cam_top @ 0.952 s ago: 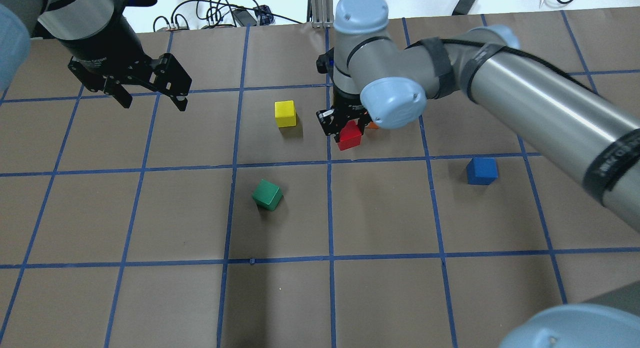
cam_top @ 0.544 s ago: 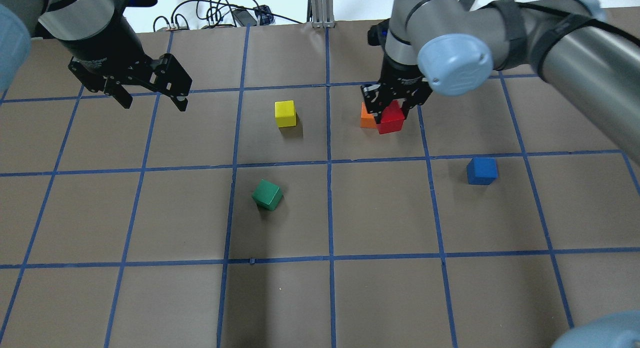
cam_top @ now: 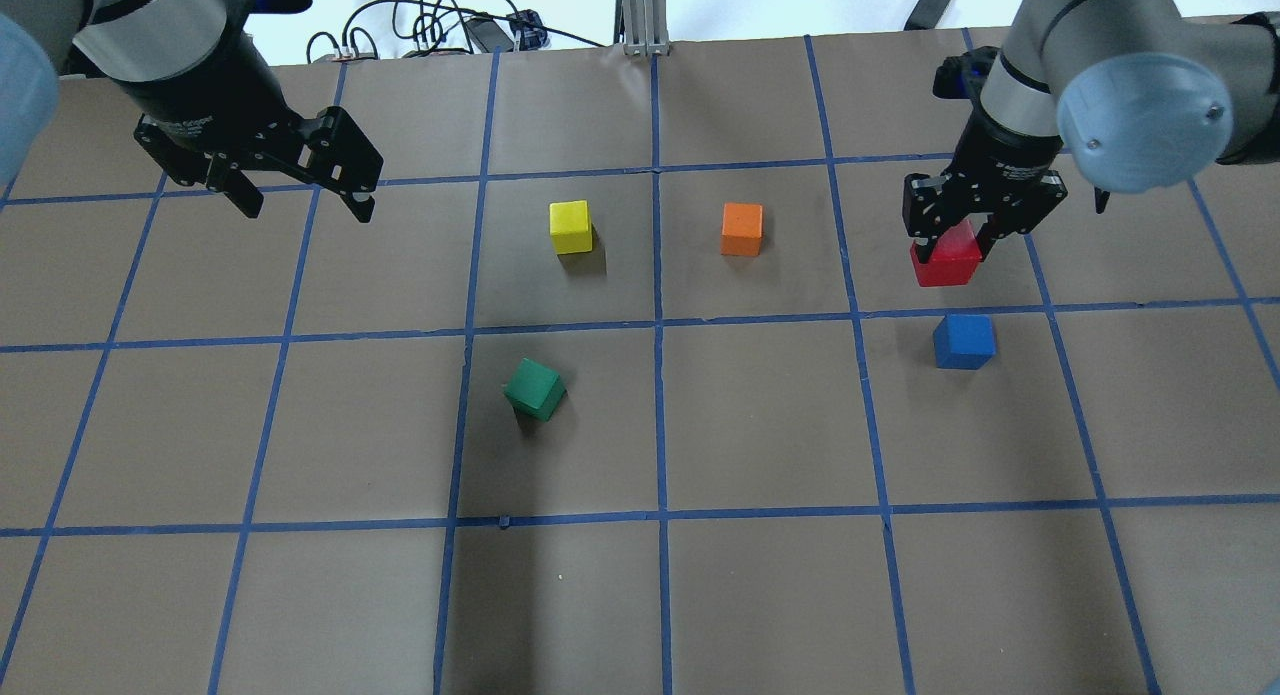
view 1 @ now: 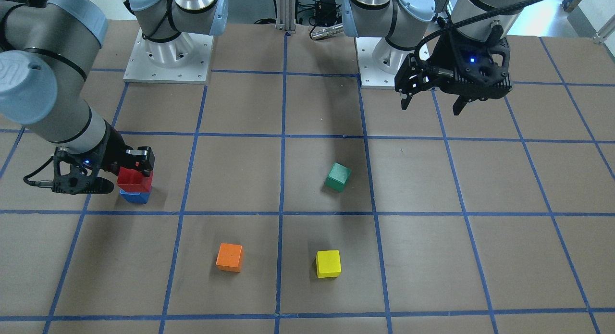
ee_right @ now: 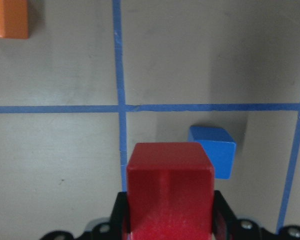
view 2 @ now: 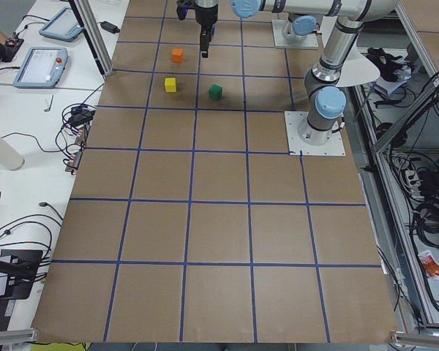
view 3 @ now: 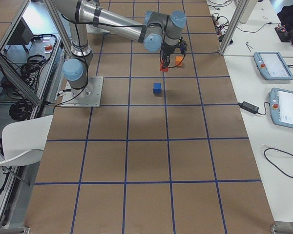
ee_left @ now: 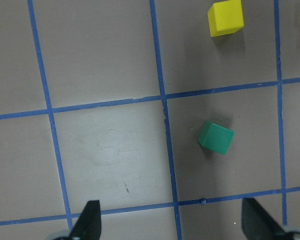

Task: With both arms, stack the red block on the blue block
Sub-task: 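Carry the red cube with the right gripper over the blue cube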

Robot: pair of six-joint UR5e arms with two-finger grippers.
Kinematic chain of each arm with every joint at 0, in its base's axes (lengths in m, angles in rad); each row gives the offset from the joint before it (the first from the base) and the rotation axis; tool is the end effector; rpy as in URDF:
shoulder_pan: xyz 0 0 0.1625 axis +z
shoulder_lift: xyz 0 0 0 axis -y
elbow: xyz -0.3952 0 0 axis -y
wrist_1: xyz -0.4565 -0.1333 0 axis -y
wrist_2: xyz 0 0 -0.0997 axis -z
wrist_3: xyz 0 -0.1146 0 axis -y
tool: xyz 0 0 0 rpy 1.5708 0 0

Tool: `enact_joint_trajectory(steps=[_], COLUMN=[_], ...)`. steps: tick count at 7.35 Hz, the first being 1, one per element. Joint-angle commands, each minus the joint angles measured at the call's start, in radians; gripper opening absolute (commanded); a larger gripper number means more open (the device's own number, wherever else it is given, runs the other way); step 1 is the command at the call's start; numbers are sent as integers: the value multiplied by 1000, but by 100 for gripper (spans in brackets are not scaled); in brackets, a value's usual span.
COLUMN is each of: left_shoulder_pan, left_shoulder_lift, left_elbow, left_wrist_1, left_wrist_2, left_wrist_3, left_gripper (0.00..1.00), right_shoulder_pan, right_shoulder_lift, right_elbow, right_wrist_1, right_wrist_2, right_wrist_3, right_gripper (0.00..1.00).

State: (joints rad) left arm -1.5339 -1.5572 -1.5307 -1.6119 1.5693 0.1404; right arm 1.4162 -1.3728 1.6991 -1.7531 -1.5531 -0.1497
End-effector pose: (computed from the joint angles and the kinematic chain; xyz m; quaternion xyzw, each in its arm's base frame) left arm -0.1130 -0.5562 0.4688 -0.0517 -0.9986 0.0063 0.0002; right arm 0.0425 -0.6061 0.2759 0.0031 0.9974 0.0698 0.0196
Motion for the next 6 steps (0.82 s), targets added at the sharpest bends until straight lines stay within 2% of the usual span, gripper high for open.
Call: enact_joint_trajectory(steps=[1,3,4,6], left_shoulder_pan=[0,0,0,0], left_shoulder_lift=[0,0,0,0], left_elbow=[0,0,0,0], left_wrist_1=[0,1,1,1], left_wrist_2=[0,0,0,0], left_wrist_3=[-1,-1,-1,-1], left_gripper=[100,100,100,100], right_shoulder_pan=[-84,-98,-95,-89], right_shoulder_lift=[-6,-6,-8,-20], right_elbow=[72,187,207,214], right_wrist_1=[-64,-231,-256,-253], right_wrist_2=[-19,-22,-59,-50], right_wrist_3=[-85,-126,-123,-116], right_gripper=[0,0,0,0])
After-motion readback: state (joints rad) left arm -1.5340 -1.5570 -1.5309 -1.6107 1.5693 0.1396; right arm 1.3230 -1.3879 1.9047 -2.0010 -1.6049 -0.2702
